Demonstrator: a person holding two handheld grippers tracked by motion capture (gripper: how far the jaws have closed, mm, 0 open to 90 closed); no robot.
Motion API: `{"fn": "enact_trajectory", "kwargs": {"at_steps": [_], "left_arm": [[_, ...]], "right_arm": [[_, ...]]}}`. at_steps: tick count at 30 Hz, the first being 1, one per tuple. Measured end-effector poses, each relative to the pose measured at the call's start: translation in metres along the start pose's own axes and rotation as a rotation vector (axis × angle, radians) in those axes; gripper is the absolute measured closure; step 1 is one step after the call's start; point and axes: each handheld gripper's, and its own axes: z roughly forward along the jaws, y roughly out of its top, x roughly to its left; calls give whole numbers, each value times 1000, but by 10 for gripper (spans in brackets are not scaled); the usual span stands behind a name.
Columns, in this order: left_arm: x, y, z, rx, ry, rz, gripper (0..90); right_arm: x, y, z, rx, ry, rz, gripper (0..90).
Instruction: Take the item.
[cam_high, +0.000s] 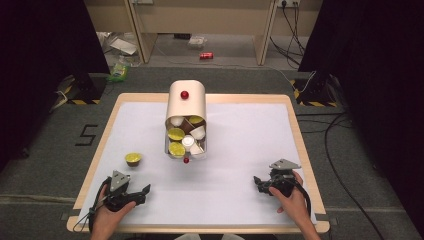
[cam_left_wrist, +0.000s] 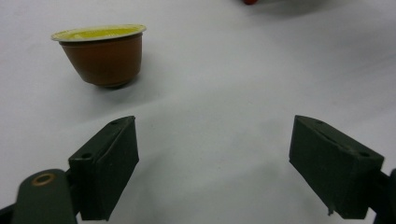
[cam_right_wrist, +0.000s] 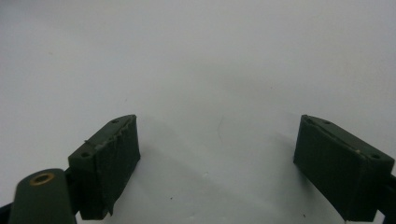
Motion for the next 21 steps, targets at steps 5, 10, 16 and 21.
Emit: {"fn": "enact_trajectory", "kwargs": {"at_steps": [5,10,16,21], "left_arm": [[-3,-8,-1,23,-22,-2,155],[-4,-11,-2,17,-14,0,155],[-7,-14,-4,10,-3,9,155],[-10,-18,-7,-6,1,7,158]], "right_arm": [[0,0,0,0,0,0,147],[0,0,0,0,0,0,147],[0,0,0,0,0,0,147],[0,0,0,0,0,-1,147]]}}
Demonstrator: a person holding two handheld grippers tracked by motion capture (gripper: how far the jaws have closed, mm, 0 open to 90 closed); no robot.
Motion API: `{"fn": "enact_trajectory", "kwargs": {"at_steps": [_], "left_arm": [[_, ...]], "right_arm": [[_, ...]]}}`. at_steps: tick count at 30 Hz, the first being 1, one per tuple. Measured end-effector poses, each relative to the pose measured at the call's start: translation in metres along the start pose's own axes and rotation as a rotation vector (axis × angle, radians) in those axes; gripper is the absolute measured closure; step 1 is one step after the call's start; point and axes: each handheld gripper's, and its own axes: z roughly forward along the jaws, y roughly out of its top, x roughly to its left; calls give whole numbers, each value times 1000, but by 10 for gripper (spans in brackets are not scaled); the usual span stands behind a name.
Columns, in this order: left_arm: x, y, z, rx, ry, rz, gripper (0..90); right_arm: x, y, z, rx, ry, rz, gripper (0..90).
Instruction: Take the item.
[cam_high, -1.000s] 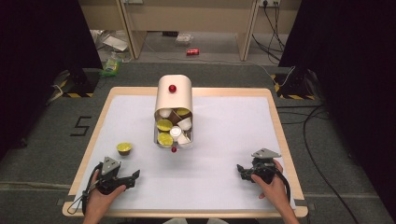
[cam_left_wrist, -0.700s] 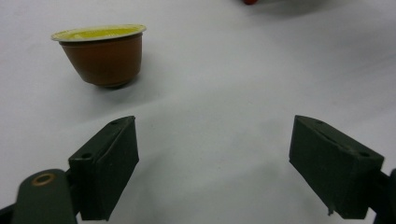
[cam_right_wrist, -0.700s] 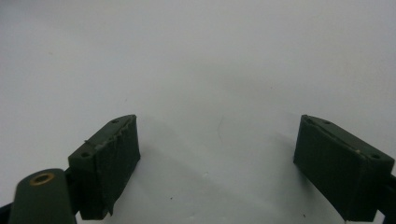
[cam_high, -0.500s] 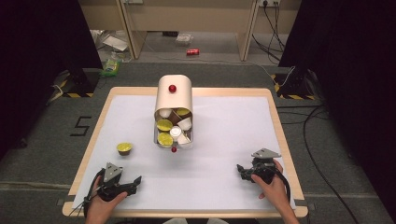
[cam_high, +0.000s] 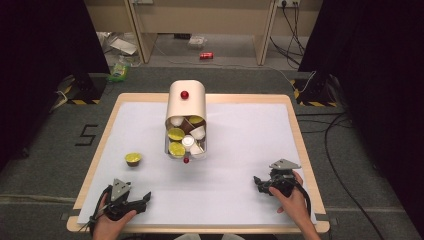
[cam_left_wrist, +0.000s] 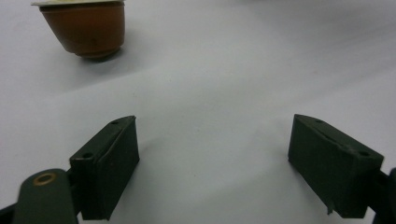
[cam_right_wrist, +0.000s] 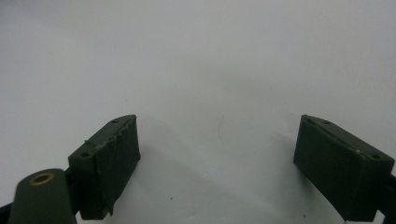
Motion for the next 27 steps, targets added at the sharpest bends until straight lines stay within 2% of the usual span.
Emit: {"fn": "enact_trajectory", "kwargs": {"at_steps": [10,27], "left_arm": [[-5,-6,-4,-20,8,2,169],[-2,-8,-3,-37,-8,5,162]], "right_arm": [[0,0,0,-1,0,-1,147],[0,0,0,-1,-1,-4,148]]}}
